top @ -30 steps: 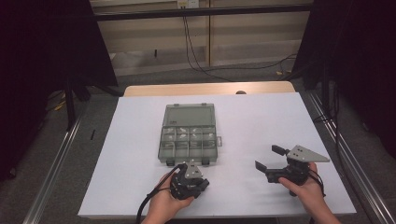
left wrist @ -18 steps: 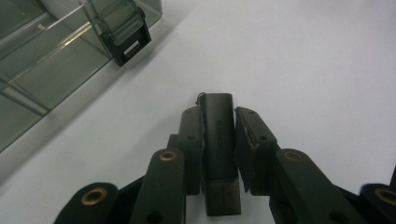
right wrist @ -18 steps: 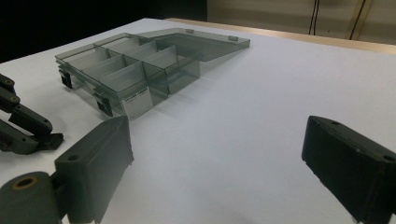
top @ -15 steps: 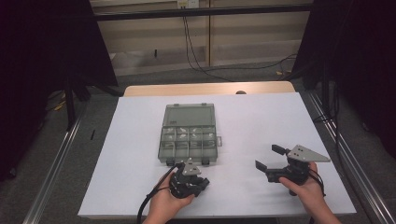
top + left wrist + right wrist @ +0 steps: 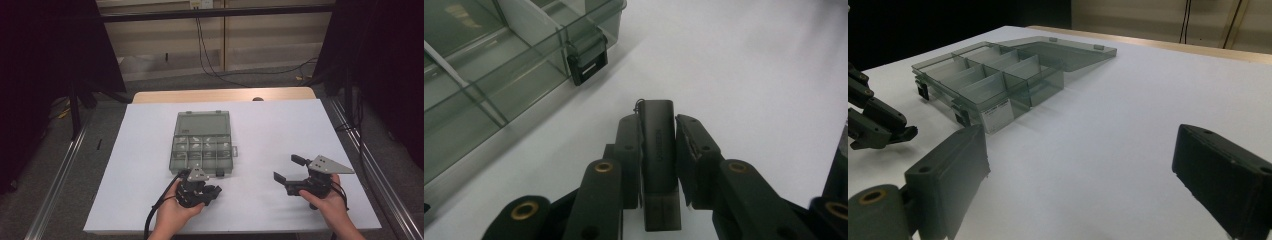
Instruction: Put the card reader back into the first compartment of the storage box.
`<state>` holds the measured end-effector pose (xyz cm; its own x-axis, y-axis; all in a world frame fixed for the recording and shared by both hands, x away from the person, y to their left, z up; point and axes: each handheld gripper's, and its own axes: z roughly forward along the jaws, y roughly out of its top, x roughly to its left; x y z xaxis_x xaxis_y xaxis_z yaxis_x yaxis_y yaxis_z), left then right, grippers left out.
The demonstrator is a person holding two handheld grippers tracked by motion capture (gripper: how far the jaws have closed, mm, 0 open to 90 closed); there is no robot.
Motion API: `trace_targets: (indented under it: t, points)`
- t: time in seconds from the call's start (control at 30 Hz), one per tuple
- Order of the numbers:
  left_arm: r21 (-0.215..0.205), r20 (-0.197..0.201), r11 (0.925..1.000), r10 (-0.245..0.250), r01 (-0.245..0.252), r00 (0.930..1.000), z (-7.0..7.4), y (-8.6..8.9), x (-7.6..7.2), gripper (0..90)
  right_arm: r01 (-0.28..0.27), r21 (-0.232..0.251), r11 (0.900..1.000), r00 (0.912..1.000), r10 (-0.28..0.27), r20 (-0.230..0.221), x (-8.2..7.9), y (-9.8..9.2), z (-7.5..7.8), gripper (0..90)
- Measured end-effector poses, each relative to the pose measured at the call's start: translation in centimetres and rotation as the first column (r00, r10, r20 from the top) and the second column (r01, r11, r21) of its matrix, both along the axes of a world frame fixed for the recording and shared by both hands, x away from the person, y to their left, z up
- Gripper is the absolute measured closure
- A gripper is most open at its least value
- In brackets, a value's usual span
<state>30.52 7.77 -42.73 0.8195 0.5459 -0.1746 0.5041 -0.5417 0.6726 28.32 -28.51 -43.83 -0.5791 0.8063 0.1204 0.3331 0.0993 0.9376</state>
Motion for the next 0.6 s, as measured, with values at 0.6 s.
trace_targets:
  t: [0.6]
  points:
    - [-0.022, -0.013, 0.9996, 0.018, -0.018, 0.9998, 1.5, 1.0, 0.7, 73.2, -0.004, 0.005, 1.0, 0.9999, 0.003, 0.01, -0.1, 0.0, 0.1, 7.2]
